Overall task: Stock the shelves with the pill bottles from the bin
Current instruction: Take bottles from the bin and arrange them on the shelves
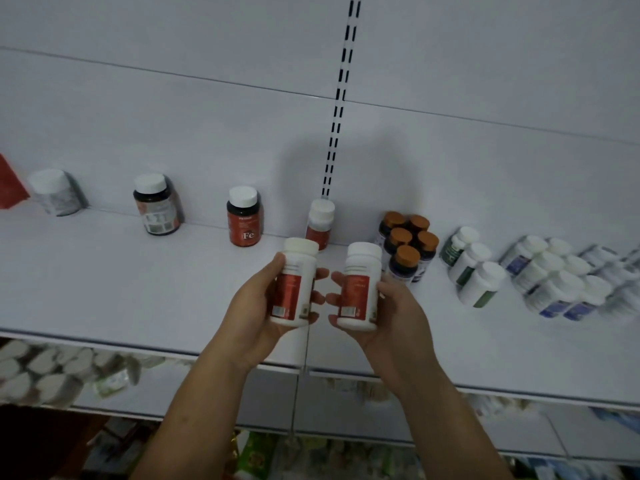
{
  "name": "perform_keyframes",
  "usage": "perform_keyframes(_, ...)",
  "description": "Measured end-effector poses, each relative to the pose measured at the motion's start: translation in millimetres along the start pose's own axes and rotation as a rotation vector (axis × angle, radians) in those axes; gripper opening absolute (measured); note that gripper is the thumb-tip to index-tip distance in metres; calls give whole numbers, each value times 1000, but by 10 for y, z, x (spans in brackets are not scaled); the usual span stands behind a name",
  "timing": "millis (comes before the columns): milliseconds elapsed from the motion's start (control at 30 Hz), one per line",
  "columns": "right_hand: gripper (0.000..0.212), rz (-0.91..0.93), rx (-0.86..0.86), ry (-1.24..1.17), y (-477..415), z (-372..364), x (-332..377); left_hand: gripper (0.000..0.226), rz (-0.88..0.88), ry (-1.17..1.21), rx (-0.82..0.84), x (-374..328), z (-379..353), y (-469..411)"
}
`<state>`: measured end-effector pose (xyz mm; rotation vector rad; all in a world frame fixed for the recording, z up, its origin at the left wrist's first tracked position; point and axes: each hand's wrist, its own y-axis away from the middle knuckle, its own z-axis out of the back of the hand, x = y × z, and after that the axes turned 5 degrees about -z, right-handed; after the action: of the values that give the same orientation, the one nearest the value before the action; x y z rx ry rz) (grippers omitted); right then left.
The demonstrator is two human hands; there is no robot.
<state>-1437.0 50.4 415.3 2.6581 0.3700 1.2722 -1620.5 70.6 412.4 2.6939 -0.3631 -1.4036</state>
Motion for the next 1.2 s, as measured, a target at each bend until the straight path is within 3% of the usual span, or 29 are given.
perform_keyframes(400,34,25,-13,164,-169,113,-65,52,-69,-78,-56,90,83,-27)
perform_keyframes(567,30,164,-109,422,-343,155,-131,57,-109,-91,-78,96,82,-35)
perform_keyframes(767,57,299,-196,695,-780,115,-177,54,-151,-114,-93,78,96,-53)
perform_keyframes(1200,67,334,-245,793,-1384,33,-331,47,-195,-140,-112,47,149,-58)
